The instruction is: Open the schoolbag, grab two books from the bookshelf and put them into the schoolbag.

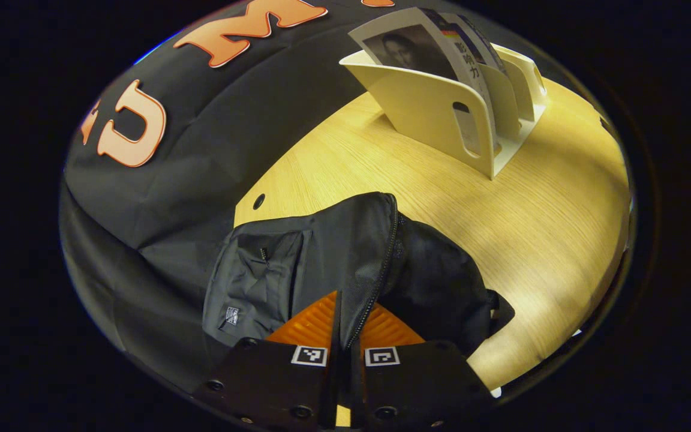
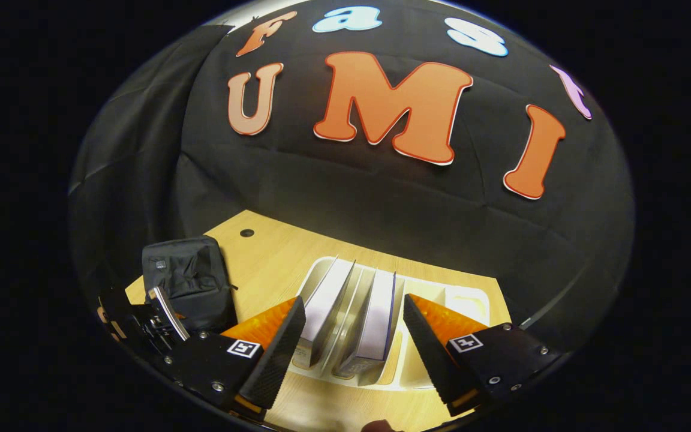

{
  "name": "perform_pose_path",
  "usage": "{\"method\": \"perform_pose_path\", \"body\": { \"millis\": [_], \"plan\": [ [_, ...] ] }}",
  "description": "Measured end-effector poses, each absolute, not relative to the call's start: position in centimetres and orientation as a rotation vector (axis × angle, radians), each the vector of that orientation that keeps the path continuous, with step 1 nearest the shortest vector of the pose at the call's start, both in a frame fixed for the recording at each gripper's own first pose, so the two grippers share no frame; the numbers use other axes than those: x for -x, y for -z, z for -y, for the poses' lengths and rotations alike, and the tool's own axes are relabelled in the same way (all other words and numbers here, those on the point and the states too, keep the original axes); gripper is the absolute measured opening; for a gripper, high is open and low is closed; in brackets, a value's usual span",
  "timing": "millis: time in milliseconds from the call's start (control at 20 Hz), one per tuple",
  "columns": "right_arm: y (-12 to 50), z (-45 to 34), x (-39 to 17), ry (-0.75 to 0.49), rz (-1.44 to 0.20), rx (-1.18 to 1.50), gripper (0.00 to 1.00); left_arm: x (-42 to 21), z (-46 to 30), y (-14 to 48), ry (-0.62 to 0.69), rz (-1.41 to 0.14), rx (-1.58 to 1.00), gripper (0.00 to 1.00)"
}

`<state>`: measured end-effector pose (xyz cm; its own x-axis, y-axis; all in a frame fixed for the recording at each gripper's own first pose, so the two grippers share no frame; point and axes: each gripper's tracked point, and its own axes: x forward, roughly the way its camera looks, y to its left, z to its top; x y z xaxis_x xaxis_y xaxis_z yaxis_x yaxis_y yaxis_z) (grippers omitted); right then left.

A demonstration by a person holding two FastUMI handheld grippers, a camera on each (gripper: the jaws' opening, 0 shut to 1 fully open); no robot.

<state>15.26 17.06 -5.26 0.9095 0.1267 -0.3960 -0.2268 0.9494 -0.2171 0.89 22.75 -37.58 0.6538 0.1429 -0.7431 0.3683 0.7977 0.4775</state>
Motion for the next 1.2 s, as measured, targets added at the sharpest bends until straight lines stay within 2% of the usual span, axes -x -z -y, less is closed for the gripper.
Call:
{"method": "perform_pose_path", "body": {
  "millis": [200, 750, 1200],
  "plan": [
    [6.7, -18.7, -16.2, -0.201, -0.499, 0.238, 0.98, -1.0, -23.5, 35.4, 0.215, -0.915, -0.573, 0.08],
    [8.5, -21.4, -19.3, -0.216, -0.669, 0.286, 0.98, -1.5, -25.6, 28.8, 0.398, -1.020, -0.449, 0.07],
    [12.2, -22.1, -20.5, -0.211, -0.917, 0.225, 0.99, -3.5, -27.4, 26.0, 0.539, -1.087, -0.379, 0.07]
  ]
}}
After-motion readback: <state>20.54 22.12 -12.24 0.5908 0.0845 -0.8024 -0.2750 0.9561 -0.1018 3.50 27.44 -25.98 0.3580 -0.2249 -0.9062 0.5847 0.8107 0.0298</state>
